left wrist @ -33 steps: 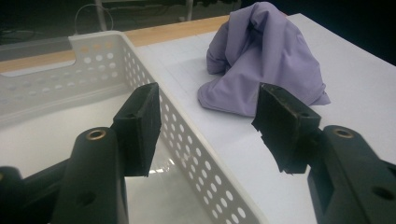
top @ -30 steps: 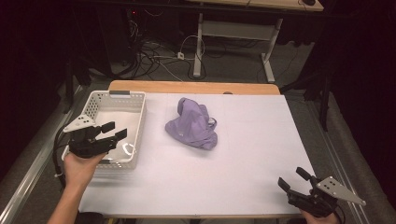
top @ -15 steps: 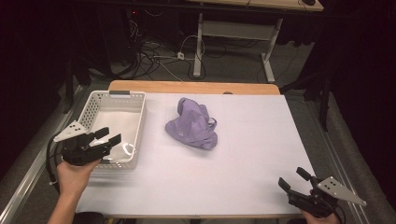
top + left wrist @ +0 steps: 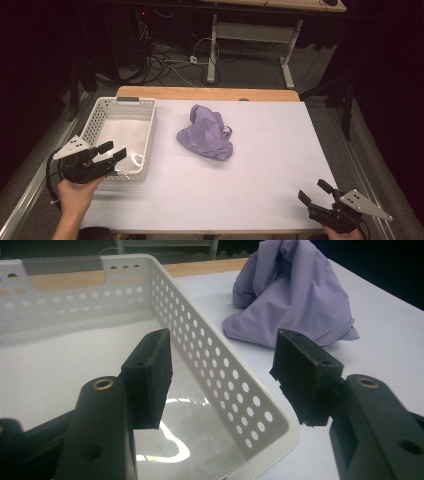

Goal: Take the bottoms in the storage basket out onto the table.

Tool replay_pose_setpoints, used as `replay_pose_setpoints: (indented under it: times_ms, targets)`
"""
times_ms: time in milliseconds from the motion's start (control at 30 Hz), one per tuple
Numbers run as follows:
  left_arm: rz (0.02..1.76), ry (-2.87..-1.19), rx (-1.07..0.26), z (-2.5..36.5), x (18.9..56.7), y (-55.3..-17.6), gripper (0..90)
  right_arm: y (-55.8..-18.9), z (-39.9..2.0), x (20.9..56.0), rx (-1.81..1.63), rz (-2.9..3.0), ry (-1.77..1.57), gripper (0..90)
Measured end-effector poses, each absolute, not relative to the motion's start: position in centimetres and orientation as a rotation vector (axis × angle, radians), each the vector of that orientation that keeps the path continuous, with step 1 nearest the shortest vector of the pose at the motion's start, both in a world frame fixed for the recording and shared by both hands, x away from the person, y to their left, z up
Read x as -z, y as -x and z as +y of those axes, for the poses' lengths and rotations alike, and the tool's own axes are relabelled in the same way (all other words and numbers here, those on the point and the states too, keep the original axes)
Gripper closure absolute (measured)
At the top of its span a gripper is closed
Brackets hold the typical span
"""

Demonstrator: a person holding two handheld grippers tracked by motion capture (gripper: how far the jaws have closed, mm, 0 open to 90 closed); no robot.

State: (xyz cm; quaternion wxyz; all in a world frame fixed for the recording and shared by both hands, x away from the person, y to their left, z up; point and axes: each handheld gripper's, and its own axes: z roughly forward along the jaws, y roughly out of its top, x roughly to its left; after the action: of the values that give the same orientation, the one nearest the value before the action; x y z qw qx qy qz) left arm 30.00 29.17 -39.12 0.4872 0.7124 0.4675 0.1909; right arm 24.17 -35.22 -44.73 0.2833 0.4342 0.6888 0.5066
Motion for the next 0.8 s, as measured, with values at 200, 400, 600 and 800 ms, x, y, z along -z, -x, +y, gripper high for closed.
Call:
replay_pose_setpoints:
  times_ms: [200,400,600,800]
  targets:
    - [1.142,-1.73,-0.463,29.4,39.5,-29.6,40.0,-24.2,-35.2,44.7,-1.354,1.842,-1.164,19.8]
    - [1.152,-1.726,-0.457,29.6,40.0,-29.3,40.0,-24.1,-35.2,44.7,-1.356,1.841,-1.165,19.9]
    - [1.159,-1.725,-0.453,29.7,40.5,-29.1,39.9,-24.1,-35.2,44.7,-1.356,1.841,-1.166,19.9]
    - [1.168,-1.722,-0.449,29.9,41.0,-28.7,39.9,-24.2,-35.2,44.7,-1.352,1.845,-1.163,19.9]
